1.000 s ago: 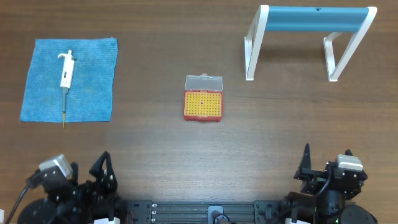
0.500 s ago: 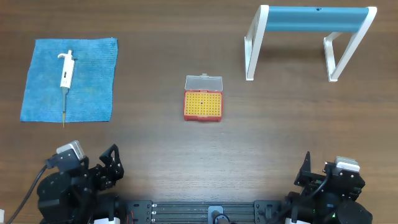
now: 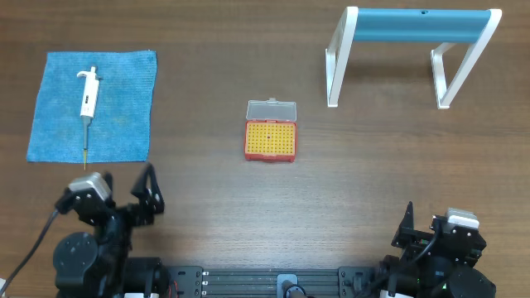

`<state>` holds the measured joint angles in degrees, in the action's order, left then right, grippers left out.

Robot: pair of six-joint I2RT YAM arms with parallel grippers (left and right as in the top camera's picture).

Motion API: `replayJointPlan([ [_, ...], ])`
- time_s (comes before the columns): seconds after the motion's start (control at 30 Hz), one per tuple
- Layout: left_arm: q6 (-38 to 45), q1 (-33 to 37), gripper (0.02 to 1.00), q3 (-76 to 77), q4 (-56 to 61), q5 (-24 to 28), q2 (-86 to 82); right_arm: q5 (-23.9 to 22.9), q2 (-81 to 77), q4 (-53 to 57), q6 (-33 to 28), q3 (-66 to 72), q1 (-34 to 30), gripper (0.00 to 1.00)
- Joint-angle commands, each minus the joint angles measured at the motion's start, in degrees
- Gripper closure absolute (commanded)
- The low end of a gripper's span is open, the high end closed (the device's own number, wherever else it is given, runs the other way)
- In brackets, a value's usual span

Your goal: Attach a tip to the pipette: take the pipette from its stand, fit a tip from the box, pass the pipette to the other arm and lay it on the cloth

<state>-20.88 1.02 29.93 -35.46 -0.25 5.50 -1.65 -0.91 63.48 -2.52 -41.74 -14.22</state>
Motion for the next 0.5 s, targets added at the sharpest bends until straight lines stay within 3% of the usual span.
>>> replayJointPlan([
  [0.03, 8.9, -0.2, 0.132, -12.7, 24.8, -3.3, -4.1, -0.7, -0.3, -0.1, -0.8, 0.0, -0.3, 0.119],
  [0.2, 15.8, -0.2, 0.13, -22.7, 42.8, 3.6, -5.3, -0.7, -0.3, -0.1, -0.8, 0.0, -0.3, 0.119],
  [0.27, 17.2, -0.2, 0.13, -25.1, 44.1, 5.8, -5.3, -0.7, -0.3, -0.1, -0.8, 0.0, -0.3, 0.119],
  [0.5, 16.7, -0.2, 0.132, -29.6, 39.9, 6.1, -5.3, -0.7, -0.3, -0.1, -0.8, 0.0, -0.3, 0.119],
])
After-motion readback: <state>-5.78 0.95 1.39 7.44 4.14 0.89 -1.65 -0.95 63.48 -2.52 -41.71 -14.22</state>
